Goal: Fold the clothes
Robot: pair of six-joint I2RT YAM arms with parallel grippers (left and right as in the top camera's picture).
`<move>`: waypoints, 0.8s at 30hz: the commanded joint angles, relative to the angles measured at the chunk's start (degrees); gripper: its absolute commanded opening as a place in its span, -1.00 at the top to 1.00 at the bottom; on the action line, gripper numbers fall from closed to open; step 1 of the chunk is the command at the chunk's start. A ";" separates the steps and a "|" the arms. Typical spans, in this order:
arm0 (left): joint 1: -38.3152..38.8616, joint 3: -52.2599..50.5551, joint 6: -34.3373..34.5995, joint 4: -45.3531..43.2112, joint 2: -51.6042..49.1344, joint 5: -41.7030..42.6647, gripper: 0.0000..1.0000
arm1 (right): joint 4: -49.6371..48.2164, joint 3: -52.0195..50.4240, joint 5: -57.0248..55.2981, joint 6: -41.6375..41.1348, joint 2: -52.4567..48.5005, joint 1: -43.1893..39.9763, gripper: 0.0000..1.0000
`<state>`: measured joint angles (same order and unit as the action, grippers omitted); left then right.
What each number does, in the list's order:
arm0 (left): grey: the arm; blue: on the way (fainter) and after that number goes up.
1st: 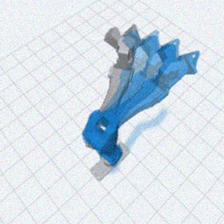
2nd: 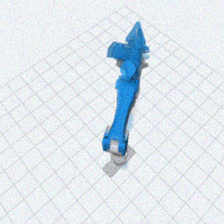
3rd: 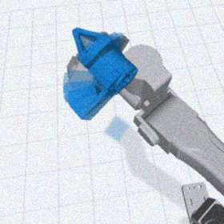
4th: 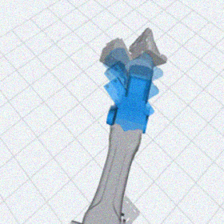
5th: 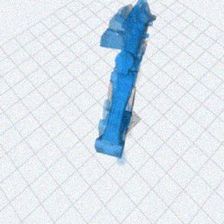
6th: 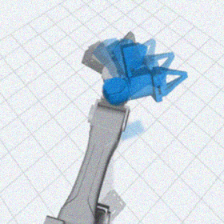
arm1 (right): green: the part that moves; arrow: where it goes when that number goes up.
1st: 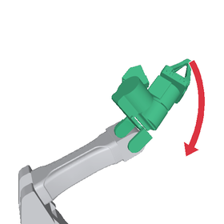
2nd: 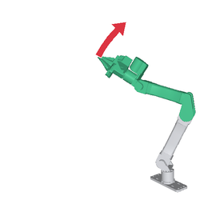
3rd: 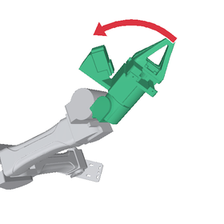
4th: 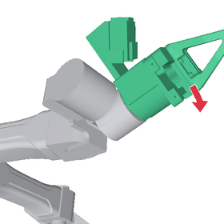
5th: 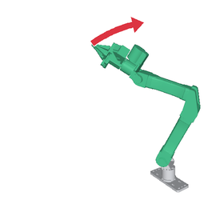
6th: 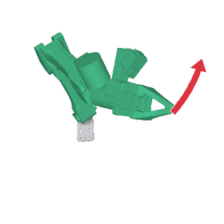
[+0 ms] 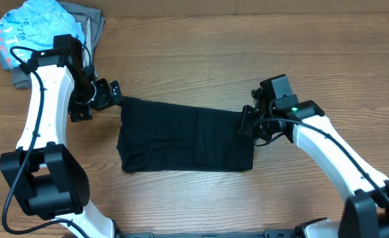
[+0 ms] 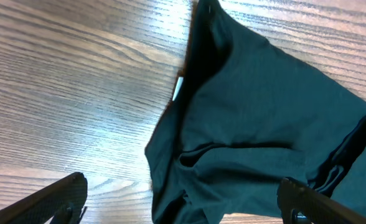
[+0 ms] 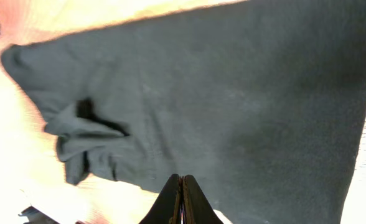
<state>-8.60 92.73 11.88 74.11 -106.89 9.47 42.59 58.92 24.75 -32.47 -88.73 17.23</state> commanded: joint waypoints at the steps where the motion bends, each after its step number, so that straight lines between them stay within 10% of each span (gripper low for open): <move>1: 0.50 0.26 0.09 0.66 0.02 0.61 -1.00 | -0.09 -1.25 3.15 1.14 -4.26 -1.49 0.93; 24: 0.50 0.26 0.13 0.63 0.02 0.66 -1.00 | 6.97 -0.20 6.47 7.45 -9.73 -9.33 0.92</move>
<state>-8.60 92.73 11.88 74.63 -106.89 9.47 48.07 53.93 32.38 -25.50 -101.84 8.40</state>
